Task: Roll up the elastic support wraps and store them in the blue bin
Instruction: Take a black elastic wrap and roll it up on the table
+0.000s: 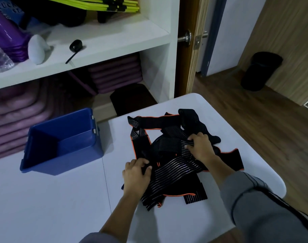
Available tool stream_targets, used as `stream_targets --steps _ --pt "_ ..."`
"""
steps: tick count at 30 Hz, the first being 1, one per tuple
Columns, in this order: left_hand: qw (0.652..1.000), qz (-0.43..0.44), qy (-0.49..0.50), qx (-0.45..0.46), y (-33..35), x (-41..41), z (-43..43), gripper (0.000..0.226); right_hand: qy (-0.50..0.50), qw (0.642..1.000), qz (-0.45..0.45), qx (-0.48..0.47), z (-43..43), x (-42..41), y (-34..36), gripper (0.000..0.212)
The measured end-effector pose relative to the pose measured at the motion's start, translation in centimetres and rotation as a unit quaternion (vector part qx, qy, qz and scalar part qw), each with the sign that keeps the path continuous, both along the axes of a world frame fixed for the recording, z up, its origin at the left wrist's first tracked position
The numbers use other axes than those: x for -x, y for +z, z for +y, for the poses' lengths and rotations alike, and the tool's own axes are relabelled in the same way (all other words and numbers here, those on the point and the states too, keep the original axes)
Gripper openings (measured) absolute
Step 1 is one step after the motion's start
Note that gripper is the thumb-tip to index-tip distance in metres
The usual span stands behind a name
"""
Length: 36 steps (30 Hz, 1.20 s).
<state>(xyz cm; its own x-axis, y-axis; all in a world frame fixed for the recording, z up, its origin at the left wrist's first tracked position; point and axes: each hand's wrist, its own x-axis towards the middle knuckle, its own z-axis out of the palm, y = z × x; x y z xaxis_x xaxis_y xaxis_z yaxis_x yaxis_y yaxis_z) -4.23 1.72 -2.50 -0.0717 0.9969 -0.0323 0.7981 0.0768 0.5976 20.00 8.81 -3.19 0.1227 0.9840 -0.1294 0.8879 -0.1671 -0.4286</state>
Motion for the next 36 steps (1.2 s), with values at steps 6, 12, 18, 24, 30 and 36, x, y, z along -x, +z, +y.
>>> stream_targets --steps 6,12,18,24,30,36 --pt "0.985 -0.077 -0.15 0.038 0.9 -4.7 0.8 0.048 -0.029 0.992 0.099 -0.075 -0.7 -0.7 1.1 0.02" --pt "0.977 0.048 -0.162 0.128 0.3 -7.4 1.1 0.055 -0.028 0.977 0.179 -0.115 -1.7 -0.6 3.2 0.017" --pt "0.977 -0.137 -0.078 0.143 1.8 -4.2 0.1 0.005 -0.019 0.972 0.223 -0.072 -2.7 -0.7 3.9 0.025" --pt "0.967 -0.183 0.07 0.165 2.3 0.2 -1.2 0.033 -0.058 0.979 0.161 0.11 -4.0 -0.7 2.7 0.028" --pt "0.972 0.004 0.09 0.218 1.9 0.7 -1.6 0.027 -0.106 0.976 0.148 0.12 -4.7 -0.3 1.7 0.047" --pt "0.976 0.007 0.016 0.215 1.3 -0.8 0.1 0.04 -0.126 0.943 0.303 0.052 -3.9 0.0 1.4 0.034"
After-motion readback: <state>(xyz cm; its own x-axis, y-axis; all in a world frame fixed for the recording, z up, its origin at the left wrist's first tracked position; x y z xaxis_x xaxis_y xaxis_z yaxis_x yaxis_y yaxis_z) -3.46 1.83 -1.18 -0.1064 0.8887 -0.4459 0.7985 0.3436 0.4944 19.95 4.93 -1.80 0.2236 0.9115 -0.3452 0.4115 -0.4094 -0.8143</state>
